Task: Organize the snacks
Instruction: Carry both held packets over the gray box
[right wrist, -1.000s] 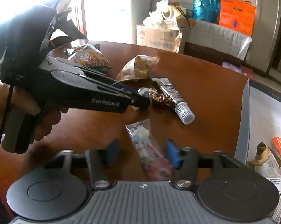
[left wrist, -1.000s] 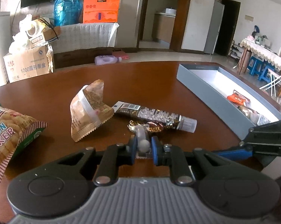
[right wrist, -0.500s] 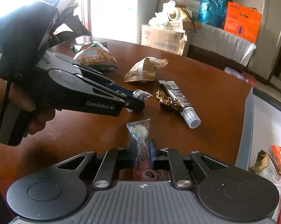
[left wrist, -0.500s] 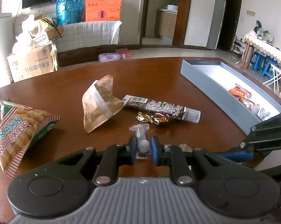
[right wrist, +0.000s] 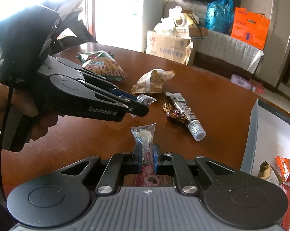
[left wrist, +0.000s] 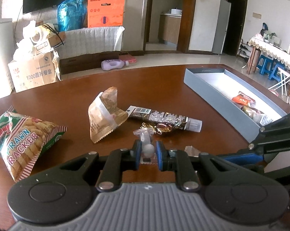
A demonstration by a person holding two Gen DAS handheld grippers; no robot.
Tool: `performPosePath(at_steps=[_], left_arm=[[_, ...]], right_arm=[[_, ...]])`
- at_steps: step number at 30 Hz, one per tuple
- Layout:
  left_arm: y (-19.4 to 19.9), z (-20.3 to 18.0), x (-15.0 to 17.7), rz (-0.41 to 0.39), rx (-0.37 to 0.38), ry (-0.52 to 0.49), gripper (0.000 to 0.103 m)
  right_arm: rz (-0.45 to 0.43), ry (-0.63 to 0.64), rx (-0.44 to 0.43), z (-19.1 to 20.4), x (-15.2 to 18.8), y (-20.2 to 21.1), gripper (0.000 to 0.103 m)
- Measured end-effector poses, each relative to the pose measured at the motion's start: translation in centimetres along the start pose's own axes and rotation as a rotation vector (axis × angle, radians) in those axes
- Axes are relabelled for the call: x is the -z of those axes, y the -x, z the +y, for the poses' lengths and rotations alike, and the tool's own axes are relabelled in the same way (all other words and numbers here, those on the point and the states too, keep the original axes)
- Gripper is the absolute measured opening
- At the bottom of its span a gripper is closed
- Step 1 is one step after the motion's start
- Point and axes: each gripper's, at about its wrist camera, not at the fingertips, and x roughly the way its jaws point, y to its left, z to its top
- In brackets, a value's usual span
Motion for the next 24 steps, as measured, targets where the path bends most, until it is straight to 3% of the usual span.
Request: performPosePath(at_steps=[24], left_arm=[[1.5,-5.8,-3.2,-0.074,0.066,-0.042,0.014]], right_arm=[[-0.040,-0.101,0.085,-2.4,0.6,5.6,0.014]])
